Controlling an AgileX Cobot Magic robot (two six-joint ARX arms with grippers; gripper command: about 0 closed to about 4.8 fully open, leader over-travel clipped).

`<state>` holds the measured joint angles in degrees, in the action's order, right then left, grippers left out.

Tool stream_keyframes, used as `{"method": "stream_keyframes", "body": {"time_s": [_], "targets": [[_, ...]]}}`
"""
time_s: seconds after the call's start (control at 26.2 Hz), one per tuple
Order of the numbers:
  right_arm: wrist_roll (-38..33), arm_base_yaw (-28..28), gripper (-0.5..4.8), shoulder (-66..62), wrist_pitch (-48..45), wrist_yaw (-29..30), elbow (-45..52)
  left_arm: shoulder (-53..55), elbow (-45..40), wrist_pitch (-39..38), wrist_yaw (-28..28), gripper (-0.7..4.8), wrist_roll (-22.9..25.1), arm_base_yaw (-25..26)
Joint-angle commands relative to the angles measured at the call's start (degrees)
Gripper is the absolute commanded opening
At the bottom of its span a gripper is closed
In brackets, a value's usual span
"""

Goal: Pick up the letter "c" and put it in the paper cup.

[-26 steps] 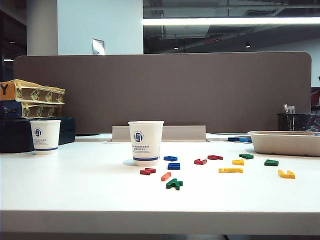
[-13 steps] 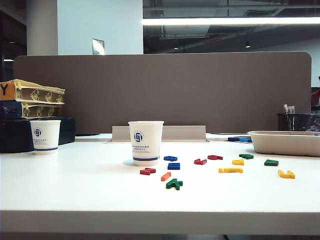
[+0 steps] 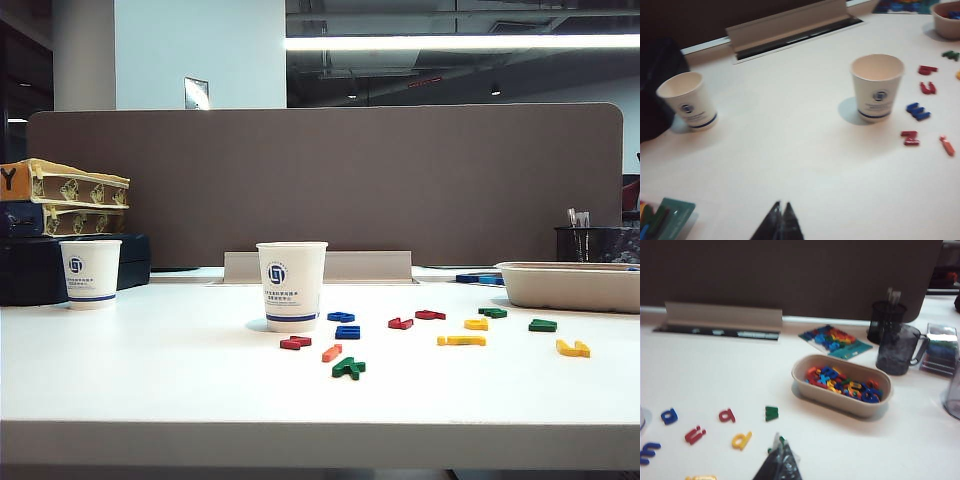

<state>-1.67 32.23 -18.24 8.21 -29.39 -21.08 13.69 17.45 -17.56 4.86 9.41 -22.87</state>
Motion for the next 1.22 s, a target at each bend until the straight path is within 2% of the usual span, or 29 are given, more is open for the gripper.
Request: {"method": "stream_keyframes", "body": {"time_s": [0.04, 0.3, 0.61, 0.72, 0.8, 0.88, 0.99, 1.22], "targets": [[-0.2, 0.0, -0.01, 0.0, -2.6, -0.3, 2.1, 0.0, 0.2, 2.0, 3.6, -0.06, -1.5, 0.0], [-0.2, 0.0, -0.01, 0.0, -2.5, -0.1, 6.9, 0.0, -3.6, 10.0, 4.1, -0.06, -1.5, 0.0], [-0.2, 0.0, -0.01, 0.0, -3.6, -0.1, 11.0, 0.0, -4.5, 10.5, 4.3, -0.06, -1.5, 0.0], [-0.2, 0.0, -0.01, 0.0, -5.8, -0.1, 12.9, 0.4, -4.9, 11.4, 6.2, -0.06, -1.5, 0.0], [-0.2, 0.0, -0.01, 0.0, -7.3, -0.1, 14.5, 1.0, -6.5, 14.4, 9.3, -0.06, -1.5, 0.0], [-0.2, 0.0, -0.01, 0.0, -7.2, -0.1, 15.2, 1.8, -8.5, 17.8, 10.0, -0.06, -1.6, 0.0], [0.4, 0.0, -0.01, 0.0, -7.2, 1.2, 15.2, 2.8, -9.7, 18.1, 10.2, -0.06, -4.4, 0.0], [0.4, 0.0, -0.01, -0.2, -7.1, 1.8, 15.6, 2.9, -11.3, 18.6, 10.2, -0.06, -5.6, 0.0]]}}
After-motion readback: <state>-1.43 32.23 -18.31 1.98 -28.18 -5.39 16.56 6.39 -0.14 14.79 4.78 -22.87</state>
